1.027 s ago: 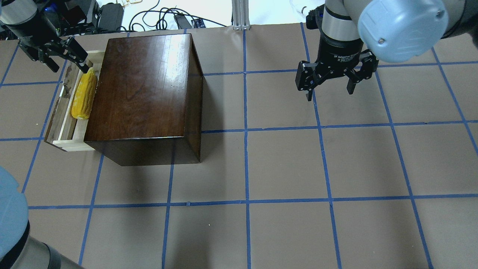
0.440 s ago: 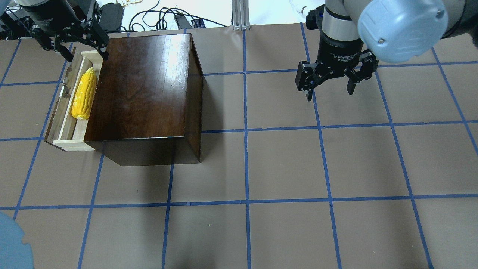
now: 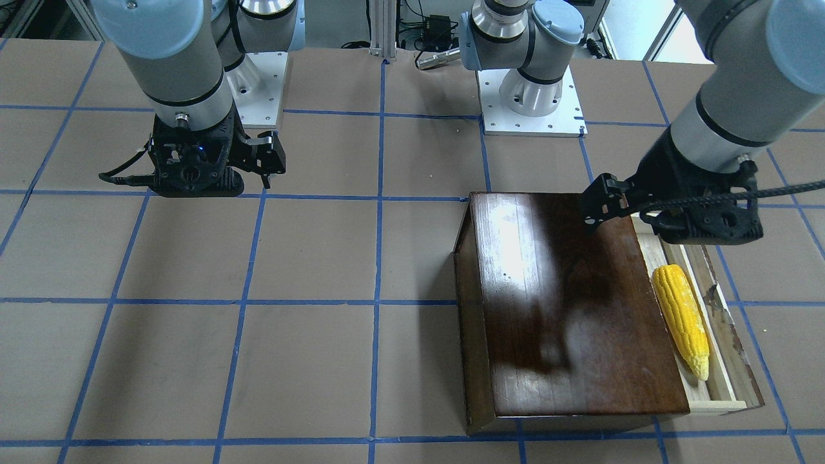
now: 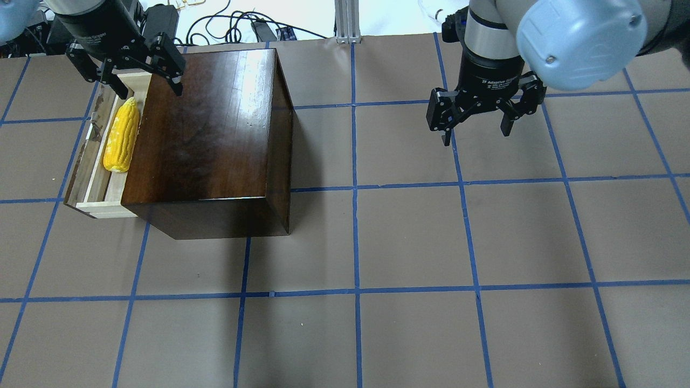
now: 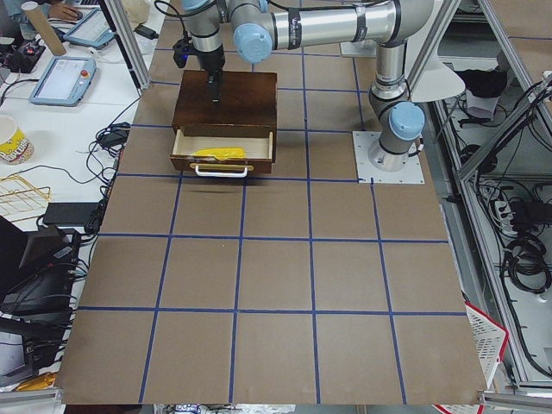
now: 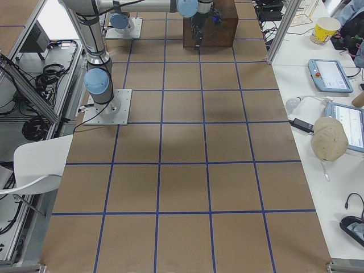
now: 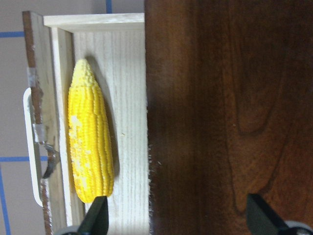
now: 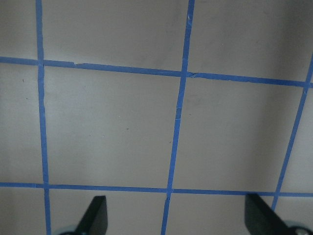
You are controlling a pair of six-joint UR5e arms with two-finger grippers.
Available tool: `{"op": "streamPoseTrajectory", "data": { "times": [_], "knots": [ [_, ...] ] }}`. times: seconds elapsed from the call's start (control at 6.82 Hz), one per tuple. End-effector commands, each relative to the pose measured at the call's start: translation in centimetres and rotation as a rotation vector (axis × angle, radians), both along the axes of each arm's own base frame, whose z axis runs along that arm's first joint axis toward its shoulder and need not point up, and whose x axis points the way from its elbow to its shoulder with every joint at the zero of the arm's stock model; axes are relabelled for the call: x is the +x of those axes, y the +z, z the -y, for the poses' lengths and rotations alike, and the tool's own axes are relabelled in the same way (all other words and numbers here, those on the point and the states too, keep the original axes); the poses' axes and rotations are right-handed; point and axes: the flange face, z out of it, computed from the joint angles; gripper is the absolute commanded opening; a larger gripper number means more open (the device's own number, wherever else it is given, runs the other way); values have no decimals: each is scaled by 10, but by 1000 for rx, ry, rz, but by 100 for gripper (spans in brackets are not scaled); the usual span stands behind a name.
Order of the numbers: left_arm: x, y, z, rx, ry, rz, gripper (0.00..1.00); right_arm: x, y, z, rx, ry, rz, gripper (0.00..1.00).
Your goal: Open drawer and put corn inside
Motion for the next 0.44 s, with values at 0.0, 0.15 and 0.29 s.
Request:
{"op": "streamPoseTrajectory", "data": {
  "times": [0.0, 0.15, 0.29],
  "knots": [
    [-26, -10, -32, 22, -6, -2, 100, 0, 0, 0, 0, 0, 0, 100],
    [-45, -14, -44, 2, -15, -1, 100, 0, 1, 0, -1, 0, 0, 100],
    [-62, -20, -50, 11, -41, 1, 100, 0, 0, 0, 0, 0, 0, 100]
  ]
}}
